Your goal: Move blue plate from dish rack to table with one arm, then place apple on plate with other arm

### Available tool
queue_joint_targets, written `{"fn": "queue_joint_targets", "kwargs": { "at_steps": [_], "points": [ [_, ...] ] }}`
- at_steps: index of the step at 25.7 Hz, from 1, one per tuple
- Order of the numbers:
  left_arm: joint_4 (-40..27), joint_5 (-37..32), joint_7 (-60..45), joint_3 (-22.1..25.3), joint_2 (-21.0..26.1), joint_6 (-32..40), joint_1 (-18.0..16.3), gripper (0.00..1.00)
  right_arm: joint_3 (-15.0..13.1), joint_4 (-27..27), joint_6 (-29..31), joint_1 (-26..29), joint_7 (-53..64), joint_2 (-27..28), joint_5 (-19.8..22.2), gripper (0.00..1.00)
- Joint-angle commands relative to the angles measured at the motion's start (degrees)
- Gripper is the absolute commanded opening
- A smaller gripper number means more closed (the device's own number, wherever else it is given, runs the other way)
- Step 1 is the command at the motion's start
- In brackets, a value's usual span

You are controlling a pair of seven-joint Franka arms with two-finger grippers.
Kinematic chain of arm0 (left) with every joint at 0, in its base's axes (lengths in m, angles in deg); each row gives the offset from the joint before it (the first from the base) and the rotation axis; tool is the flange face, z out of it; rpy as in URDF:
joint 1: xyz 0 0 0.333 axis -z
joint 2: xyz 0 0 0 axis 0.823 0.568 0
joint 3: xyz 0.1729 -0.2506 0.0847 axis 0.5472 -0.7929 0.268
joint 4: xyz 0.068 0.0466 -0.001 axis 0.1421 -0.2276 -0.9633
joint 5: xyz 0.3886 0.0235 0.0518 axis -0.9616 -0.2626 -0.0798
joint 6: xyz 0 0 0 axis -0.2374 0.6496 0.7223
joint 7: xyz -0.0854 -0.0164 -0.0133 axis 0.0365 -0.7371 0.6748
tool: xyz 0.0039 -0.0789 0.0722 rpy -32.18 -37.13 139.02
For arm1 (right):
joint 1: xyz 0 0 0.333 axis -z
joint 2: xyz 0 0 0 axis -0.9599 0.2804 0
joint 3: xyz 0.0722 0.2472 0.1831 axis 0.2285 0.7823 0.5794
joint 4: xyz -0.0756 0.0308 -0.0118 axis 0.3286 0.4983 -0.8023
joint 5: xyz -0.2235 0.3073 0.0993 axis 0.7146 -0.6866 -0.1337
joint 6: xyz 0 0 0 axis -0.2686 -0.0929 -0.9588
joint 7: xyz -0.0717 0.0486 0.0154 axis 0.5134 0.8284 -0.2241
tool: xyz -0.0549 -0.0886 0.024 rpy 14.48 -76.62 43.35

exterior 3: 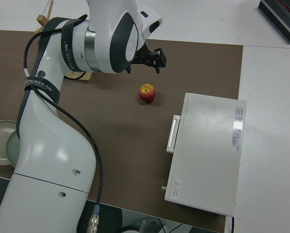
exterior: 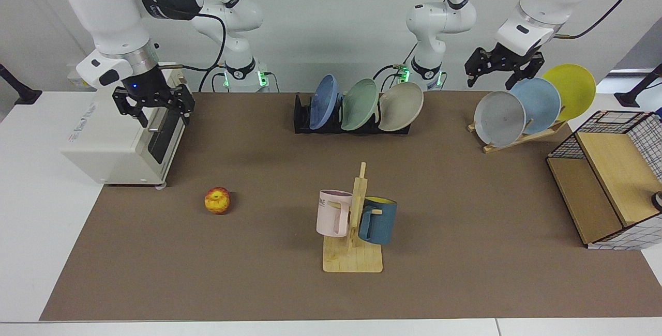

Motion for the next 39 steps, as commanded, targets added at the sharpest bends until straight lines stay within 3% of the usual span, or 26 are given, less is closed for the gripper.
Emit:
{"fn": "queue_joint_targets", "kwargs": {
  "at_steps": [1,25,32,39],
  "points": [
    [-1.3,1.0,0.1,0.2,-1.5,0.0,0.1,1.0,0.2,-1.7,1.4,0.5,0.0,-1.3,-0.5,1.0],
    [-0.8,0.9,-1.0,-0.4,-1.6,-0.2,-0.3,1.0,0.3,-2.4,-0.9,-1.5,-0.5,-1.8,-0.2,1.0],
    [-1.0,0.9,-0.9,-0.4,-1.7,-0.1,-0.2,1.0,0.4,-11.8,9.1,-2.0,-2.0,-1.4,-0.3,1.0],
    [-1.1,0.9,-1.2,-0.4,-1.9,0.4,0.4,1.0,0.6,-12.6,21.6,-2.1,-1.4,5.6,-1.4,1.0]
  ]
}}
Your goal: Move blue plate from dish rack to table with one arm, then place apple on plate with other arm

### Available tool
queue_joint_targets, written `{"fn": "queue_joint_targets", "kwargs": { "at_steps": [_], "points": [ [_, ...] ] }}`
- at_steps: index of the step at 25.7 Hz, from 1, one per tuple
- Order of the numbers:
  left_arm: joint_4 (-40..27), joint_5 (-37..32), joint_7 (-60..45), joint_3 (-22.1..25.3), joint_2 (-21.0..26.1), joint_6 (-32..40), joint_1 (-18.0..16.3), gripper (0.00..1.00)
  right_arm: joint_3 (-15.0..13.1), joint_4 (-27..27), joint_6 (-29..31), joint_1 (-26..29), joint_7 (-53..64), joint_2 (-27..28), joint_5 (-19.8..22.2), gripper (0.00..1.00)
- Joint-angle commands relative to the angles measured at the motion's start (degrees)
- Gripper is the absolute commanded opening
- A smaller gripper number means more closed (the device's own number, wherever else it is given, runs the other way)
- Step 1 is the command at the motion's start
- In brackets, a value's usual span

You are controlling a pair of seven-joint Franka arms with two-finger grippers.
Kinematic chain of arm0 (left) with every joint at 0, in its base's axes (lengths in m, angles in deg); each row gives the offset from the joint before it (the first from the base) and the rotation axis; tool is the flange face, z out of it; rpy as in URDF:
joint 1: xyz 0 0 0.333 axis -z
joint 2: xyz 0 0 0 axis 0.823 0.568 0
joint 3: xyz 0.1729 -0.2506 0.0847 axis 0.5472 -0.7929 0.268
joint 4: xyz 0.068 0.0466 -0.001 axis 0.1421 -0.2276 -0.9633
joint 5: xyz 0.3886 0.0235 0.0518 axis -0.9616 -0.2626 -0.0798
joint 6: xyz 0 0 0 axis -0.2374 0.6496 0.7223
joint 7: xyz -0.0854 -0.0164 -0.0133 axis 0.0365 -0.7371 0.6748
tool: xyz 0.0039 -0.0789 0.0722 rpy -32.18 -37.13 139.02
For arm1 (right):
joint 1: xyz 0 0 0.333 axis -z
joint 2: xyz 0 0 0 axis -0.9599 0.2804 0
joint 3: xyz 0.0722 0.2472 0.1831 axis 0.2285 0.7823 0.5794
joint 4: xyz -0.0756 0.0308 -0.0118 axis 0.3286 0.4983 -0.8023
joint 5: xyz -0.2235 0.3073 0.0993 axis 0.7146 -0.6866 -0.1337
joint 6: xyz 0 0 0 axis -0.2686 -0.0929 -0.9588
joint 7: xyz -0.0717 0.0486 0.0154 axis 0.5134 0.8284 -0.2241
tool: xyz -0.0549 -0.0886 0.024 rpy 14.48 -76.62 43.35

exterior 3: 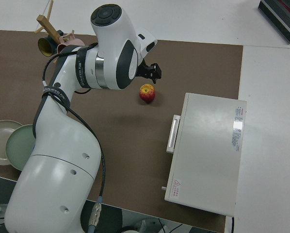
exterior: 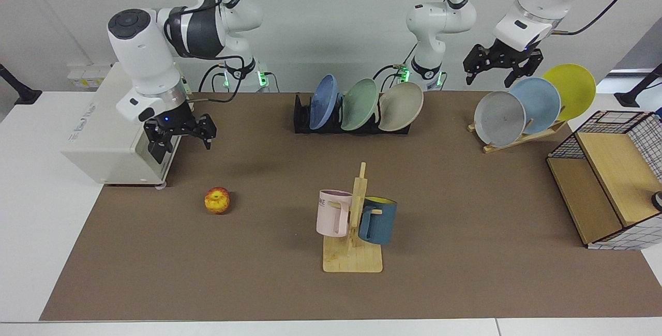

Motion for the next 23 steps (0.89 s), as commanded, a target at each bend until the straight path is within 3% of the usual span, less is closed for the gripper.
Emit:
{"fn": "queue_joint_targets", "kwargs": {
  "at_steps": [1,13,18,23],
  "points": [
    [-1.2,0.9,-0.8,0.2,-1.3,0.5,1.2,1.0,0.2,-0.5,7.6,-0.1,-0.7,4.7,-3.0,1.0],
    [-5.4,3.5,-1.2,-1.4,-4.2,0.0,2.2,1.0,0.5,-0.2,18.2,-0.1,0.9,14.3,-5.6,1.0],
    [-6.3,3.8,-1.3,-4.4,-5.2,-0.2,2.0,1.0,0.5,-0.2,22.2,-0.7,4.6,18.3,-7.7,1.0],
    [-10.5,8.2,-3.3,-5.7,-7.8,-2.2,1.9,1.0,0.5,-0.8,22.3,-0.5,4.8,18.8,-7.8,1.0]
  ]
}}
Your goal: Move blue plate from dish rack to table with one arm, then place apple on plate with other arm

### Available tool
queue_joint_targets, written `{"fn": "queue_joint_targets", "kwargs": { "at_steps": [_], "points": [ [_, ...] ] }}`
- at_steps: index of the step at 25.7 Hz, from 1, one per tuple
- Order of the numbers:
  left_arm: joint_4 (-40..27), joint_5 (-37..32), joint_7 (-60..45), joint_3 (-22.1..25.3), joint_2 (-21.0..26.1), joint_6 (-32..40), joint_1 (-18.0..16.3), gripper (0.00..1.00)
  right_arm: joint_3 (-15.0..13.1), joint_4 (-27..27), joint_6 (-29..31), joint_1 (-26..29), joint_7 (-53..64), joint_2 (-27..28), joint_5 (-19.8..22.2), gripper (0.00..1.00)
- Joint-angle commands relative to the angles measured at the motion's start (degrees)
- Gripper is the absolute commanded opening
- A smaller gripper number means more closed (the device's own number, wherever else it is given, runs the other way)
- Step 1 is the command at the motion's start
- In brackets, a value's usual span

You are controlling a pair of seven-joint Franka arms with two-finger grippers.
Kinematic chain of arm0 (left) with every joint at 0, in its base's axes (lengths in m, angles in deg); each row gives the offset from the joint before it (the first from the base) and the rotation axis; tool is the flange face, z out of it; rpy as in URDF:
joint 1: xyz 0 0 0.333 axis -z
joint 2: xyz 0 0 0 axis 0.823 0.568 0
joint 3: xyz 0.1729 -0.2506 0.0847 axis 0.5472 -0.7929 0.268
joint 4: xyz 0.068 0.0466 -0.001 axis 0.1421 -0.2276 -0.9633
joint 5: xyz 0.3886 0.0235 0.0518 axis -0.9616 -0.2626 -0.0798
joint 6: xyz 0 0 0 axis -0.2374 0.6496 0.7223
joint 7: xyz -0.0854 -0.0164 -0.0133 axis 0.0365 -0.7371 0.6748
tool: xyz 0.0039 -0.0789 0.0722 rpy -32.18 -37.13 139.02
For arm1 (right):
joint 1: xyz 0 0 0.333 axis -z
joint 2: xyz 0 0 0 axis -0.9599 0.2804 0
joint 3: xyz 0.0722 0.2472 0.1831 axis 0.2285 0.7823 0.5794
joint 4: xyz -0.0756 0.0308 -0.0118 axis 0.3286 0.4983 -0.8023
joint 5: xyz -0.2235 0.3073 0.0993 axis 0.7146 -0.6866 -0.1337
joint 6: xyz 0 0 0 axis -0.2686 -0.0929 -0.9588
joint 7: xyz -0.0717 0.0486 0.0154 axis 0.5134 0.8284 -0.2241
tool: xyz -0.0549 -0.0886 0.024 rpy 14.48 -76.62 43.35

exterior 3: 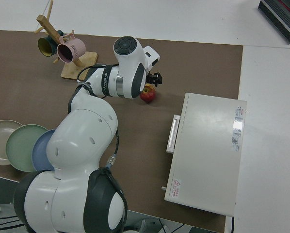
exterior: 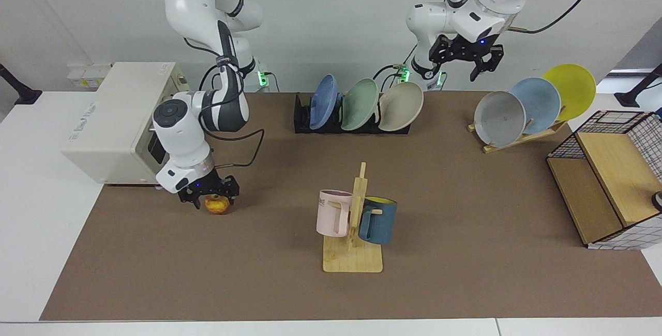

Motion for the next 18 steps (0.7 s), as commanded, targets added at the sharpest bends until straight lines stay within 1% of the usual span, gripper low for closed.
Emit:
{"fn": "queue_joint_targets", "kwargs": {
  "at_steps": [1,4,8,10,12,15,16,17,18],
  "points": [
    [-7.7,5.2,-1.9,-0.4,-5.5,-3.8,0.0,1.0,-0.1,-0.2,0.5,0.2,2.5,0.4,-1.2,1.0],
    [-12.5,8.1,-1.9,-2.3,-8.6,-7.4,-0.1,1.0,-0.1,-1.1,0.5,-0.1,3.8,0.4,-1.2,1.0],
    [-15.4,11.0,-2.0,-5.1,-9.4,-8.8,-0.2,1.0,-0.1,-1.7,0.7,0.1,3.9,0.9,-1.2,1.0],
    [-17.7,13.7,-2.0,-6.2,-10.1,-11.6,-0.2,1.0,-0.1,-1.7,0.7,0.0,3.9,0.9,-1.2,1.0],
    [-21.3,16.3,-2.1,-7.8,-11.8,-14.7,-0.1,1.0,-0.1,-1.7,0.7,0.0,4.0,0.9,-1.2,1.0],
    [-27.7,20.4,-2.6,-13.2,-13.6,-19.3,-0.2,1.0,-0.1,-1.7,0.8,0.0,4.1,1.0,-1.2,0.98],
    [-29.6,21.7,-3.0,-14.4,-14.0,-20.9,-0.2,1.0,-0.1,-1.7,0.8,0.1,4.1,1.0,-1.2,0.9],
    [-31.9,23.4,-3.4,-16.2,-14.9,-23.4,-0.2,1.0,-0.1,-1.9,0.8,0.3,4.2,1.0,-1.2,0.77],
    [-33.5,25.1,-3.5,-16.9,-16.3,-24.9,-0.2,1.0,-0.1,-2.0,0.8,0.3,4.3,1.0,-1.2,0.55]
  ]
}}
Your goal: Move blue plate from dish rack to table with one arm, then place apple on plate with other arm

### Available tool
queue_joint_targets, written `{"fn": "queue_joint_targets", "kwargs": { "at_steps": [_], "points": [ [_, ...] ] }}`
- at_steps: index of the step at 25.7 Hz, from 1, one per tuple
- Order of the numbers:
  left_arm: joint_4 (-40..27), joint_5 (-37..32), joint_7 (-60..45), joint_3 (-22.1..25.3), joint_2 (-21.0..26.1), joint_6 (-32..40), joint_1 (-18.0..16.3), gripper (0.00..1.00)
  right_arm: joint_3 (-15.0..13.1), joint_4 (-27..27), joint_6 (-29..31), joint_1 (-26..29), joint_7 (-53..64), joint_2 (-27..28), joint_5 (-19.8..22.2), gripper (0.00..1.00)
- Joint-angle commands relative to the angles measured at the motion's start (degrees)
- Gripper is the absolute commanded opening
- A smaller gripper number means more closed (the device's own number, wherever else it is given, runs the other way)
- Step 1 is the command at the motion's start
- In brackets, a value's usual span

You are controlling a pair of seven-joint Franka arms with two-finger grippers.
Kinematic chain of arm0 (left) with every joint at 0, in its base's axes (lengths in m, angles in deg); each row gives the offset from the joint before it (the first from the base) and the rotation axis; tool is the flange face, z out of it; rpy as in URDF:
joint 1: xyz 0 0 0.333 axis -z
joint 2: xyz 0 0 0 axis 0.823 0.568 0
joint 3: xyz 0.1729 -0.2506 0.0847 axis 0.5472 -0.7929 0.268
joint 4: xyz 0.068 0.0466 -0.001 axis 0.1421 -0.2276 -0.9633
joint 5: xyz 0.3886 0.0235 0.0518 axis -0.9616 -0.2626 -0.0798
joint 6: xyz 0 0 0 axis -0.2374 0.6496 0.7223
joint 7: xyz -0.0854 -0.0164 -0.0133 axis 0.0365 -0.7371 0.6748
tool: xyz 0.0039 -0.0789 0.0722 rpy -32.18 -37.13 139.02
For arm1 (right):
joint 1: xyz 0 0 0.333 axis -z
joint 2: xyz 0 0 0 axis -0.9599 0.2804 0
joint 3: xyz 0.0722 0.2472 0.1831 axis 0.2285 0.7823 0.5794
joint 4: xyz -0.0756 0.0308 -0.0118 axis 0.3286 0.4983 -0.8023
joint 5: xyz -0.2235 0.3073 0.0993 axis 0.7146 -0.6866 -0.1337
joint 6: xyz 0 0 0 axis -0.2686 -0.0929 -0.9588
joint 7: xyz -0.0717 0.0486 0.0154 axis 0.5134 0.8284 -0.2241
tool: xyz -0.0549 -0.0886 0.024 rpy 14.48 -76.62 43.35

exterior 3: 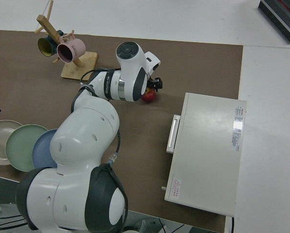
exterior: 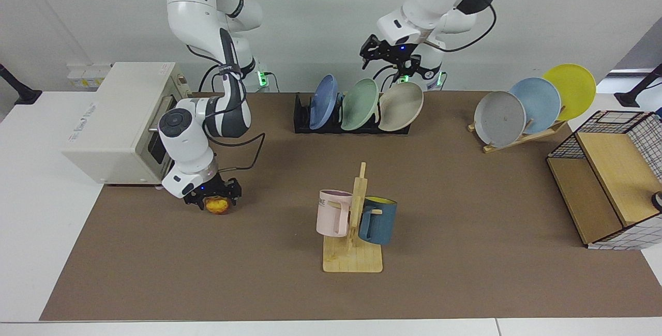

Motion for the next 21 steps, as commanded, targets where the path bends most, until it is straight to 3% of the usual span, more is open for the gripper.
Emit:
{"fn": "queue_joint_targets", "kwargs": {
  "at_steps": [1,2,7,11,17,21],
  "points": [
    [-11.6,7.4,-0.8,-4.4,-7.6,-8.3,-0.2,1.0,-0.1,-1.0,0.8,0.5,3.1,-0.2,-1.1,0.15],
    [-12.8,9.1,-0.7,-4.7,-8.3,-8.8,-0.2,1.0,-0.1,-1.1,0.9,0.5,3.4,-0.2,-1.1,0.0],
    [-17.2,11.8,-1.2,-11.5,-7.5,-17.3,-0.4,0.99,0.0,-0.7,0.3,0.6,3.2,-0.1,-1.2,0.0],
    [-17.9,13.2,-1.2,-12.5,-7.0,-19.3,-0.6,0.99,0.0,0.2,-0.4,0.4,3.0,-0.2,-1.2,0.0],
    [-19.7,14.1,-5.5,-18.9,-6.0,-26.6,-1.1,0.99,-0.1,1.9,-2.3,-0.1,-1.4,-1.3,-1.2,0.0],
    [-19.7,15.9,-6.1,-20.2,-5.4,-26.9,-1.1,0.98,-0.2,2.9,-2.6,0.5,-1.6,-2.5,-1.2,0.0]
  ]
}}
